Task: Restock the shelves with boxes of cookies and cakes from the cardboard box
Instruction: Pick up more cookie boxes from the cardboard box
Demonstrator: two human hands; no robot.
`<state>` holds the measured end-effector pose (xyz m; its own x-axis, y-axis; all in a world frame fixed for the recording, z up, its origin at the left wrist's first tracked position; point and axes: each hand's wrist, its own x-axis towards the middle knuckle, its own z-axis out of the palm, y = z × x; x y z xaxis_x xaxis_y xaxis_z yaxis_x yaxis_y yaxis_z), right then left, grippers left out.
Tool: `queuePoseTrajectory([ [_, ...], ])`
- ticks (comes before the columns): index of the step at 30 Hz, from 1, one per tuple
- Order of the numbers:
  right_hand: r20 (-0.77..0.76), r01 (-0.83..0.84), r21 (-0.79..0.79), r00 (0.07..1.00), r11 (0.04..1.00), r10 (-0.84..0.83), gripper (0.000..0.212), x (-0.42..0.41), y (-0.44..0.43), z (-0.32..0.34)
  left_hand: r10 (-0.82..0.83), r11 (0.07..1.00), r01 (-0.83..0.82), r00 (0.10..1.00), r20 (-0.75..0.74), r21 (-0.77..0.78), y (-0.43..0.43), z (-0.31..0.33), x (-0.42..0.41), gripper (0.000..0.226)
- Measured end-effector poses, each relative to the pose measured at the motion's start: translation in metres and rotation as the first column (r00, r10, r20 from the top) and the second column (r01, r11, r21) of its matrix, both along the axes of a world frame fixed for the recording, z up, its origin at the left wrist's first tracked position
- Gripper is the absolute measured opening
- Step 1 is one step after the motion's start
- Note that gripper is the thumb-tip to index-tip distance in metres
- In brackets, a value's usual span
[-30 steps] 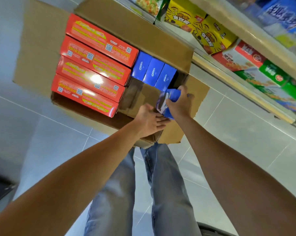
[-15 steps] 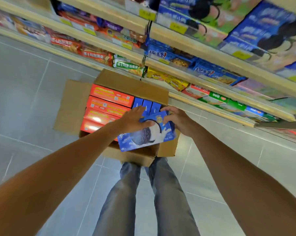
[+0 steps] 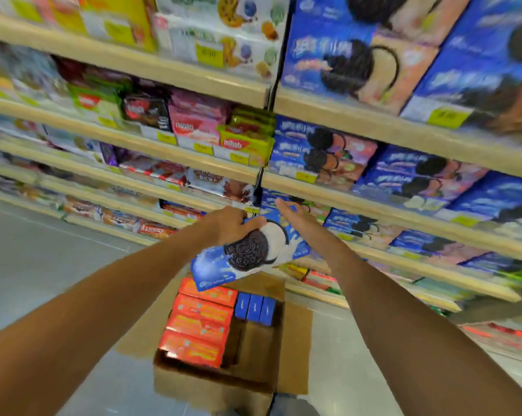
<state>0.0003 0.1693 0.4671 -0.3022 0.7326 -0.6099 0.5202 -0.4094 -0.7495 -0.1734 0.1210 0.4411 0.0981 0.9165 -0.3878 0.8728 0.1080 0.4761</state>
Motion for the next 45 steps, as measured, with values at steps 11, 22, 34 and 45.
queuePoseTrajectory([
  [11, -0.179, 0.286, 0.681, 0.958, 0.674, -0.225, 0.054, 0.024, -0.001, 0.219, -0.092, 0.856, 0.233, 0.947, -0.307, 0.463, 0.047, 0.242, 0.025, 0.063],
  [22, -0.273, 0.355, 0.869, 0.925, 0.344, -0.265, 0.051, 0.087, 0.040, 0.372, -0.074, 0.600, 0.334, 0.928, -0.366, 0.726, 0.088, 0.409, 0.087, 0.061],
  [34, -0.430, 0.478, 0.872, 0.850, 0.103, -0.303, 0.046, 0.146, 0.091, 0.439, -0.032, 0.587, 0.316, 0.929, -0.368, 0.745, 0.128, 0.487, 0.141, 0.077],
  [45, -0.624, 0.633, 0.762, 0.774, 0.136, -0.109, 0.022, 0.135, 0.143, 0.447, 0.148, 0.343, 0.425, 0.856, -0.495, 0.838, 0.168, 0.517, 0.135, 0.069],
])
